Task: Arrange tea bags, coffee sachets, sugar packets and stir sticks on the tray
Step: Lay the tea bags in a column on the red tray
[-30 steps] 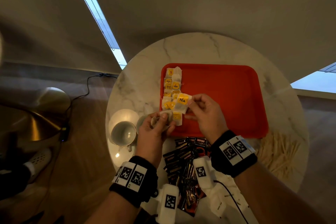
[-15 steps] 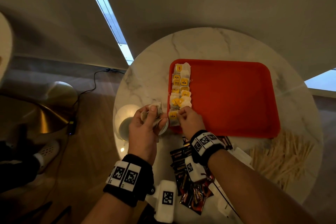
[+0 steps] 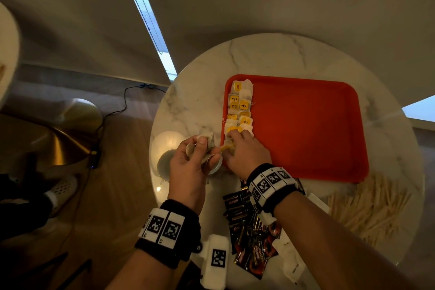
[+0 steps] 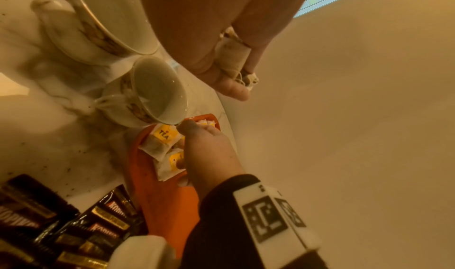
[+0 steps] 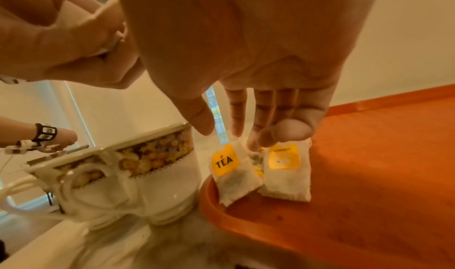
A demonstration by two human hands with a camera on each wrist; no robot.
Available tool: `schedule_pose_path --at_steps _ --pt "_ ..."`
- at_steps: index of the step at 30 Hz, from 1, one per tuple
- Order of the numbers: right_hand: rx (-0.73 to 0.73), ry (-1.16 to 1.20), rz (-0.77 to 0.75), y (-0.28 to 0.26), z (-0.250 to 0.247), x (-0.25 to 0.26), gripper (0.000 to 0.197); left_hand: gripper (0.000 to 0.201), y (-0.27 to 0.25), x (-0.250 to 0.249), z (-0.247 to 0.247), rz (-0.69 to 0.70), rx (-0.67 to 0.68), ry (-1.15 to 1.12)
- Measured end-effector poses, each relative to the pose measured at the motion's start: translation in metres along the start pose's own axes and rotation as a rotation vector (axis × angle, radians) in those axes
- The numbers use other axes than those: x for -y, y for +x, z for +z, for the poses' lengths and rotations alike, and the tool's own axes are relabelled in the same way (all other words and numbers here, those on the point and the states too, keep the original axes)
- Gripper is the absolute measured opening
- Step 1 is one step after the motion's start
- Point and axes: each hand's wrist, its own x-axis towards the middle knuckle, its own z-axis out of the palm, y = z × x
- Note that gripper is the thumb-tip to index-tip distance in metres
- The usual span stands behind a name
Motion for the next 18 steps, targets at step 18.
schedule_pose_path --at_steps 18 --pt "-0.061 -0.139 -0.102 0.025 0.006 -0.013 0.024 0.048 -0.002 0.003 -0.001 -0.02 -0.032 -0.047"
